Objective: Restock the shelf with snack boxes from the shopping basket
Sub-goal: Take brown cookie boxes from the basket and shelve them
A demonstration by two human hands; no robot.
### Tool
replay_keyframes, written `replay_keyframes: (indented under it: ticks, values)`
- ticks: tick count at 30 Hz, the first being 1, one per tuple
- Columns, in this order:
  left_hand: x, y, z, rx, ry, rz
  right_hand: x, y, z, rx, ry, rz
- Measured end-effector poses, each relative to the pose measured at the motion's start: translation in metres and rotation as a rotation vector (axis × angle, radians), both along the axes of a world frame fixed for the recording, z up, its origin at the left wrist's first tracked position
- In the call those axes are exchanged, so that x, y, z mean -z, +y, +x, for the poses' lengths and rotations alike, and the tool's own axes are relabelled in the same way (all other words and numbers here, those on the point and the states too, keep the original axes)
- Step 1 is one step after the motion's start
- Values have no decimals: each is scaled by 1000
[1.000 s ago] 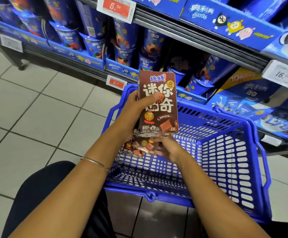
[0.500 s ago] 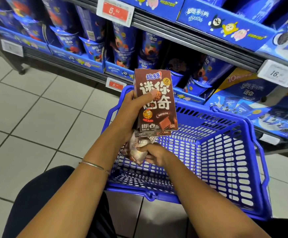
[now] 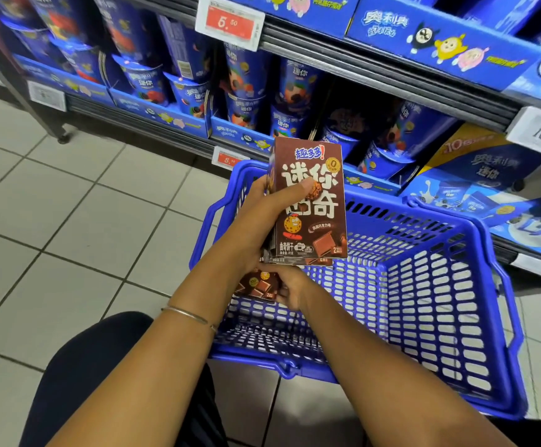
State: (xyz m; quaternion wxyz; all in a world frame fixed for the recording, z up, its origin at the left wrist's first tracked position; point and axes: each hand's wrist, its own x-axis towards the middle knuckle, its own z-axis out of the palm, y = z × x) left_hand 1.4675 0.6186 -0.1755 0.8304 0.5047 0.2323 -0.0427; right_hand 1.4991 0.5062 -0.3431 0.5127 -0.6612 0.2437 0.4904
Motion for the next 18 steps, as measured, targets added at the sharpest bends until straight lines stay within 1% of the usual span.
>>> replay_keyframes:
  ticks: [3, 7, 11, 13, 16, 18]
  values:
    - [0, -2, -1, 11, 3, -9, 1, 0, -1, -71, -2, -11]
    - [1, -5, -1, 24, -5, -29, -5, 0, -1, -156, -3, 42]
    - [-3, -3, 0, 26, -20, -6, -31, -17, 5, -127, -11, 152]
    - [-4, 0, 1, 16, -38, -15, -53, -41, 12, -107, -94, 157]
    - [-4, 5, -1, 40, -43, -119, -87, -83, 17, -77, -241, 127]
    - [0, 9, -1, 33, -53, -146, -108, -109, 17, -21, -279, 146]
